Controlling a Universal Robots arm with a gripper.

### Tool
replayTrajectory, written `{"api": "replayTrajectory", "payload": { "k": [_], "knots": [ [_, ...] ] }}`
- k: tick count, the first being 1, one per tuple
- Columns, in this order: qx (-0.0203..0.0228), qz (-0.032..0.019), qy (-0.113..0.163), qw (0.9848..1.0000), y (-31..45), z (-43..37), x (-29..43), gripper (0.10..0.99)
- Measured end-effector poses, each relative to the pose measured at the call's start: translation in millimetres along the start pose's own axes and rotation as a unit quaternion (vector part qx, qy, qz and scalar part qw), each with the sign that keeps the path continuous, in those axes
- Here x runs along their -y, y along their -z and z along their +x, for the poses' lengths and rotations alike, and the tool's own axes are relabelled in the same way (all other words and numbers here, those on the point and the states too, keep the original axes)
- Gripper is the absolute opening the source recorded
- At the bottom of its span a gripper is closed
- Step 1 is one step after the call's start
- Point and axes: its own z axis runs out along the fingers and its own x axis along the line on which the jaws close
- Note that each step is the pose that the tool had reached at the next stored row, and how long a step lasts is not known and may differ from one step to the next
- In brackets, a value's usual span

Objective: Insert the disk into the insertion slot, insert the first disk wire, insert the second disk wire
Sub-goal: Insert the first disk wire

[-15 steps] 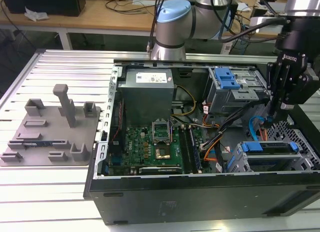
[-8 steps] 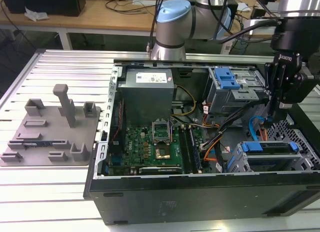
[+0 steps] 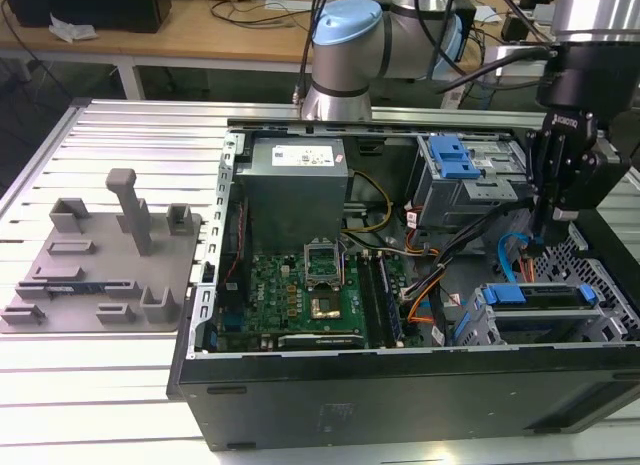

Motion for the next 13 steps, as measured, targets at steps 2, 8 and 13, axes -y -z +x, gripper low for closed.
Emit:
{"api": "replayTrajectory", "payload": {
  "k": [2, 8, 13],
  "knots": [
    [-0.0002, -0.0022, 0.001, 1.0, -0.7, -0.6, 1.7, 0.318],
    [-0.0004, -0.0025, 0.001, 1.0, -1.9, -1.2, 2.7, 0.318],
    [-0.0004, -0.0025, 0.001, 1.0, -2.3, -1.3, 2.6, 0.318]
  ]
}}
